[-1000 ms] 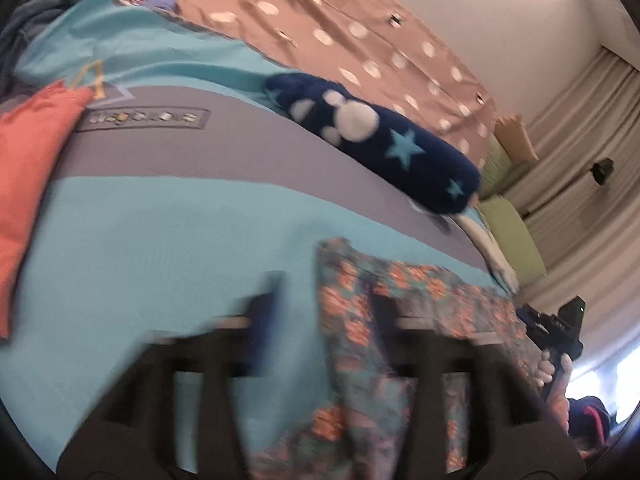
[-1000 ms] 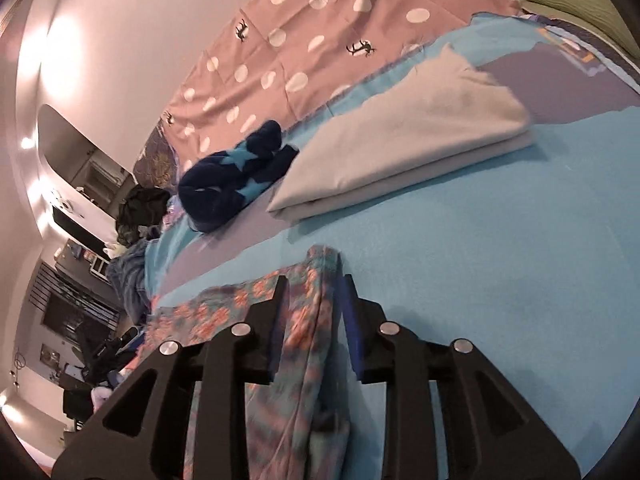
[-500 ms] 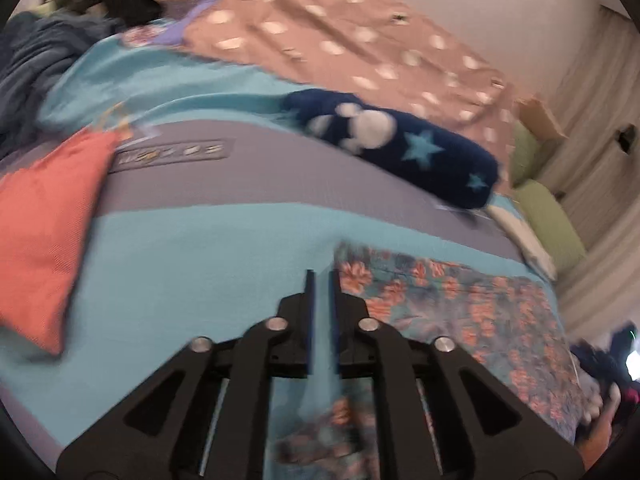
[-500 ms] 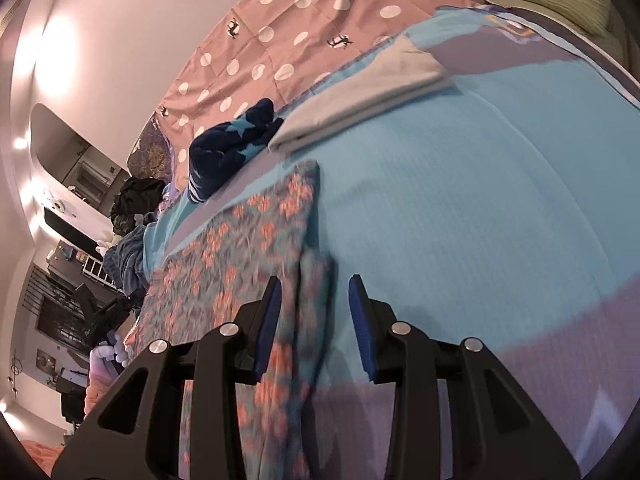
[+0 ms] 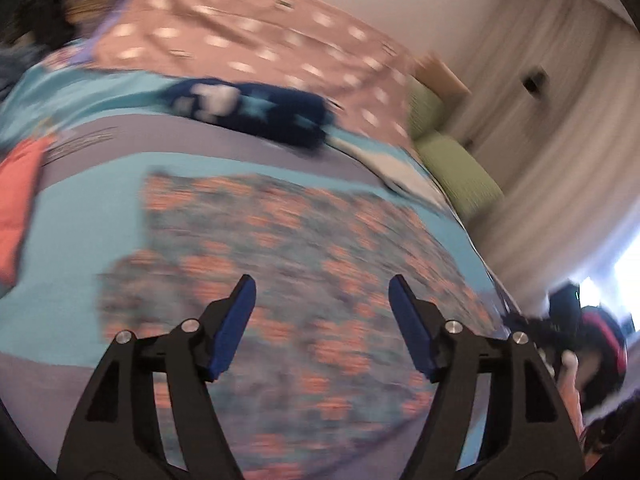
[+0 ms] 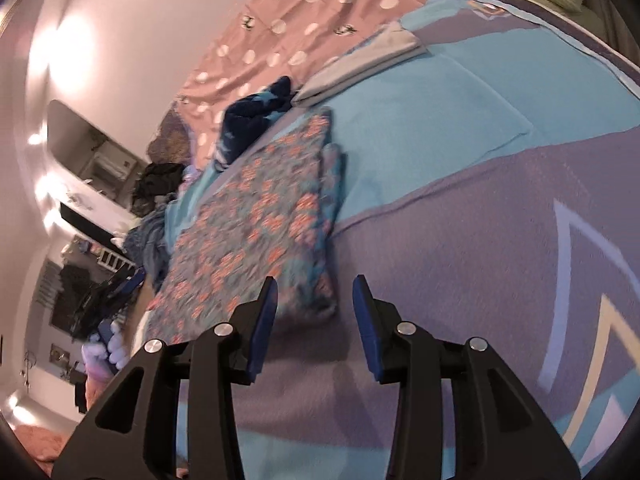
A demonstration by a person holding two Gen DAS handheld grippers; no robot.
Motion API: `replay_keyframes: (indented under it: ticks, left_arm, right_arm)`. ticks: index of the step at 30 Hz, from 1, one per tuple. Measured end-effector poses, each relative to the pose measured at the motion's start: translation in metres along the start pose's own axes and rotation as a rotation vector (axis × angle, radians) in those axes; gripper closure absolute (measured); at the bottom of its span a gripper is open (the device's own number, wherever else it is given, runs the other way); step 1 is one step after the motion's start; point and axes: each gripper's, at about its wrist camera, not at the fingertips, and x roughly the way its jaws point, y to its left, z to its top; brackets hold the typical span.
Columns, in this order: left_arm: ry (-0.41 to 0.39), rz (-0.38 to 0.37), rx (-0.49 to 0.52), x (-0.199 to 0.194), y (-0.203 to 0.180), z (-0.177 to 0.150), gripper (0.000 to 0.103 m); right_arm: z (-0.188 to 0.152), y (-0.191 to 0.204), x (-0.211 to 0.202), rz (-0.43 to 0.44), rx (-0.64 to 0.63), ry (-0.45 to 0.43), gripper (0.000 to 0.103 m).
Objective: Fold small clothes
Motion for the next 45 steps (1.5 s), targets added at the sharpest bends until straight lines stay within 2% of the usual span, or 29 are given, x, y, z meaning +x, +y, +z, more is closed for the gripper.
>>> replay_keyframes:
  ticks: [6, 8, 9, 12, 15, 20, 23, 26, 27, 28, 31, 34, 36, 39, 41, 43, 45]
  left_arm:
    - [0.149, -0.098, 0.101, 0.075, -0.081, 0.015, 0.033]
    - [0.194, -0.116, 0.129, 0.103, -0.106, 0.021, 0.033]
    - [0.222, -0.122, 0.153, 0.121, -0.121, 0.023, 0.033]
    - [0.298, -0.126, 0.200, 0.169, -0.156, 0.024, 0.033]
    - [0.355, -0.109, 0.216, 0.216, -0.177, 0.025, 0.033]
    - [0.387, -0.094, 0.176, 0.260, -0.183, 0.029, 0.034]
    - [0.405, -0.082, 0.163, 0.276, -0.181, 0.032, 0.034]
    - [0.427, -0.078, 0.150, 0.290, -0.179, 0.033, 0.034]
    - [0.430, -0.076, 0.152, 0.293, -0.179, 0.033, 0.034]
    - [0.431, -0.075, 0.156, 0.294, -0.179, 0.032, 0.034]
    - [0.431, -0.082, 0.173, 0.296, -0.181, 0.030, 0.034]
    - [0.430, -0.090, 0.179, 0.295, -0.180, 0.030, 0.034]
    - [0.429, -0.090, 0.182, 0.293, -0.179, 0.031, 0.034]
    - [0.423, -0.079, 0.207, 0.285, -0.180, 0.034, 0.034]
    - [0.398, -0.070, 0.215, 0.277, -0.179, 0.039, 0.034]
    - [0.377, -0.090, 0.203, 0.272, -0.180, 0.046, 0.034]
    - [0.369, -0.118, 0.202, 0.271, -0.186, 0.052, 0.034]
  right_arm:
    - [-0.012, 0.010, -0.004, 0.058, -0.169, 0.030, 0.062]
    - [-0.012, 0.013, -0.002, 0.064, -0.249, 0.040, 0.059]
    - [-0.010, 0.013, 0.000, 0.067, -0.289, 0.047, 0.054]
    - [-0.005, 0.010, 0.007, 0.083, -0.381, 0.076, 0.052]
    - [0.004, 0.004, 0.017, 0.134, -0.431, 0.122, 0.052]
    - [0.017, 0.004, 0.030, 0.255, -0.498, 0.201, 0.052]
    - [0.023, 0.009, 0.045, 0.350, -0.516, 0.271, 0.052]
    - [0.021, 0.010, 0.063, 0.434, -0.511, 0.379, 0.053]
    - [0.019, 0.010, 0.063, 0.459, -0.505, 0.403, 0.061]
    - [0.014, 0.009, 0.064, 0.482, -0.508, 0.447, 0.065]
    - [0.003, 0.005, 0.059, 0.453, -0.560, 0.497, 0.066]
    - [0.009, -0.008, 0.061, 0.483, -0.471, 0.530, 0.072]
    - [0.010, -0.009, 0.059, 0.464, -0.473, 0.522, 0.077]
    - [0.013, -0.015, 0.040, 0.425, -0.458, 0.463, 0.078]
    - [0.015, -0.027, 0.026, 0.383, -0.380, 0.400, 0.076]
    - [0.012, -0.040, 0.016, 0.356, -0.318, 0.368, 0.076]
    - [0.001, -0.050, 0.009, 0.327, -0.238, 0.367, 0.066]
